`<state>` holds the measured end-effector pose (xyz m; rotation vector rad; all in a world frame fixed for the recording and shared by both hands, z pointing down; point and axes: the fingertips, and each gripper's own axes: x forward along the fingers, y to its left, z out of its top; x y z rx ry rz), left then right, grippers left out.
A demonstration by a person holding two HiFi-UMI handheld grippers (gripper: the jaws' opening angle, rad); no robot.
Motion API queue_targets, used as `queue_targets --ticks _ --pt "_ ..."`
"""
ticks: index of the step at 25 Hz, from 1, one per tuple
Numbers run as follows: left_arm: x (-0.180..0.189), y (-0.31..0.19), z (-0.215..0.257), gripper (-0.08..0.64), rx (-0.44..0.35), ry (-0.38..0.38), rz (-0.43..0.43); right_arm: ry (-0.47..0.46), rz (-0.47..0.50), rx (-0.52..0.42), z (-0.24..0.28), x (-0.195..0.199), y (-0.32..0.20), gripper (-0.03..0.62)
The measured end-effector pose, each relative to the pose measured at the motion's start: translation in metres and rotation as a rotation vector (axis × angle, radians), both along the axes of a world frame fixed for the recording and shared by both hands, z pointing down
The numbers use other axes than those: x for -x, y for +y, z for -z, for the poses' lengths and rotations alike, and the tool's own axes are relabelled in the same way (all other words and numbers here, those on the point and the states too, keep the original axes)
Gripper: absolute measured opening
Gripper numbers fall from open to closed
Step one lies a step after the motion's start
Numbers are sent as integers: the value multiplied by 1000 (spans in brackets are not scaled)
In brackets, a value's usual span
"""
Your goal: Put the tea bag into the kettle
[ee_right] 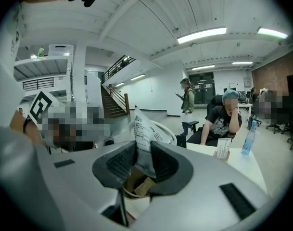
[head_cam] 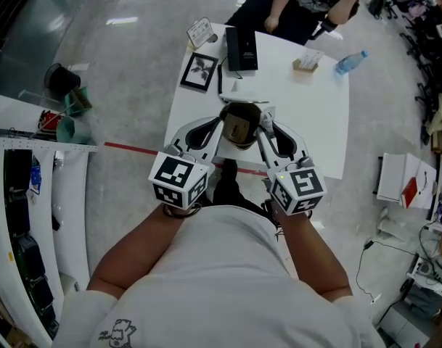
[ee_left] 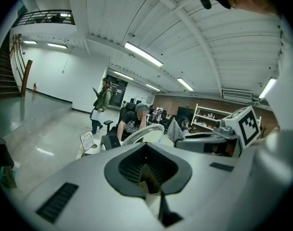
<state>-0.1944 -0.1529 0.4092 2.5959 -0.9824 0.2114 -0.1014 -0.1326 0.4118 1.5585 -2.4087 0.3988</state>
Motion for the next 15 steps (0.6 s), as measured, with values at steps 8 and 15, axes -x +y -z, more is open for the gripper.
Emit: queue_targets --ticks 8,15 --pt "-14 -16 -33 9 68 -28 26 -7 67 75 -29 -7 -15 101" --pt "-20 -28 -60 9 131 -42 55 -4 159 144 -55 6 -26 101"
